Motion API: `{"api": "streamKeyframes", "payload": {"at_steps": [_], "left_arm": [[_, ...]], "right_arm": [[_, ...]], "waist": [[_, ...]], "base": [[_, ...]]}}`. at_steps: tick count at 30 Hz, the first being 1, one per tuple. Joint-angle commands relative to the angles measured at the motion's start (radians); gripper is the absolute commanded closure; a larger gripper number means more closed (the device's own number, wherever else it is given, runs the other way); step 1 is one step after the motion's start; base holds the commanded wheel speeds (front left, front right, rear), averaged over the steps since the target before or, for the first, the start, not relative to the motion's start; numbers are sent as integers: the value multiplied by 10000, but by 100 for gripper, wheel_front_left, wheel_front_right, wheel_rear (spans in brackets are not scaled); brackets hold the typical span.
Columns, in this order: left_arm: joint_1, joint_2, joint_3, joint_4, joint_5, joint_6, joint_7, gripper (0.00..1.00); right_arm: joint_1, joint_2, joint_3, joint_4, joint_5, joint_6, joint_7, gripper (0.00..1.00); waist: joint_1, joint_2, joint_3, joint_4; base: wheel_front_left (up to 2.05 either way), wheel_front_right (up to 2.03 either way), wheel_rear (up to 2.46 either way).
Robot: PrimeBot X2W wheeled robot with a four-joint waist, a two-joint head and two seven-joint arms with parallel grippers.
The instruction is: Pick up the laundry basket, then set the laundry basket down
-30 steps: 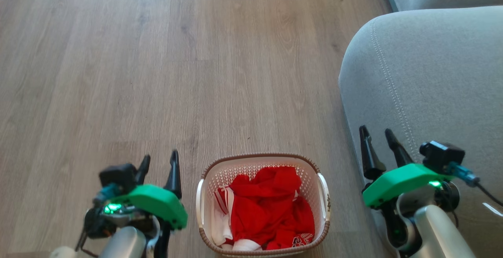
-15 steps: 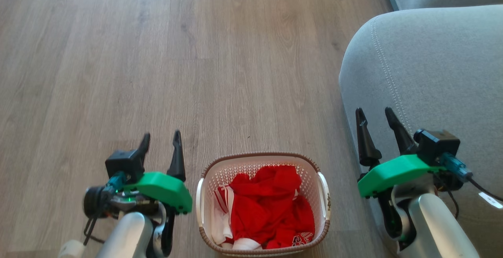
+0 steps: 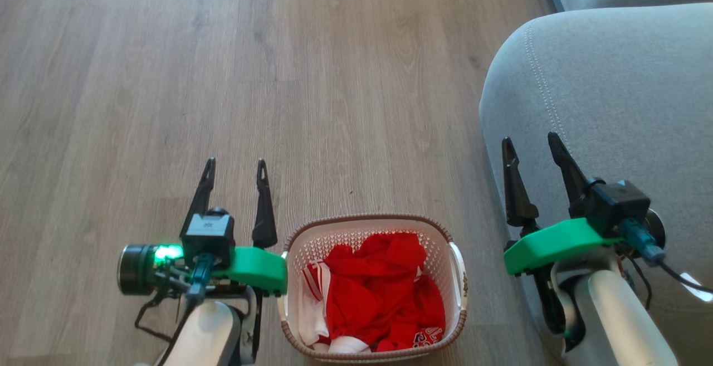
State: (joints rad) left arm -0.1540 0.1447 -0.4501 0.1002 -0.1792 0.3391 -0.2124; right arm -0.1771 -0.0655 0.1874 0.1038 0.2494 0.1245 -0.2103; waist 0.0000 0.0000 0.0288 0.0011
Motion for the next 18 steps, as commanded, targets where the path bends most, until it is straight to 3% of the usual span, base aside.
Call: {"api": "streamKeyframes", "payload": {"at_steps": [1, 5, 12, 18], "left_arm": [[-445, 46, 239, -277, 112, 95, -144, 0], [-273, -228, 585, -178, -224, -128, -232, 0], [135, -776, 1567, 347, -325, -1449, -437, 0], [390, -927, 2106, 736, -44, -2128, -494, 0]], "right_arm": [[-396, 92, 226, -322, -280, 56, -166, 0], [-353, 106, 343, -93, -429, 57, -254, 0], [-189, 129, 298, 315, -962, 61, -458, 0], [-64, 146, 154, 1075, -756, 62, -515, 0]], "waist": [[0, 0, -9, -11], [0, 0, -32, -25], [0, 0, -72, -43], [0, 0, -114, -59]], "base": [[0, 0, 0], [0, 0, 0], [0, 0, 0], [0, 0, 0]]}}
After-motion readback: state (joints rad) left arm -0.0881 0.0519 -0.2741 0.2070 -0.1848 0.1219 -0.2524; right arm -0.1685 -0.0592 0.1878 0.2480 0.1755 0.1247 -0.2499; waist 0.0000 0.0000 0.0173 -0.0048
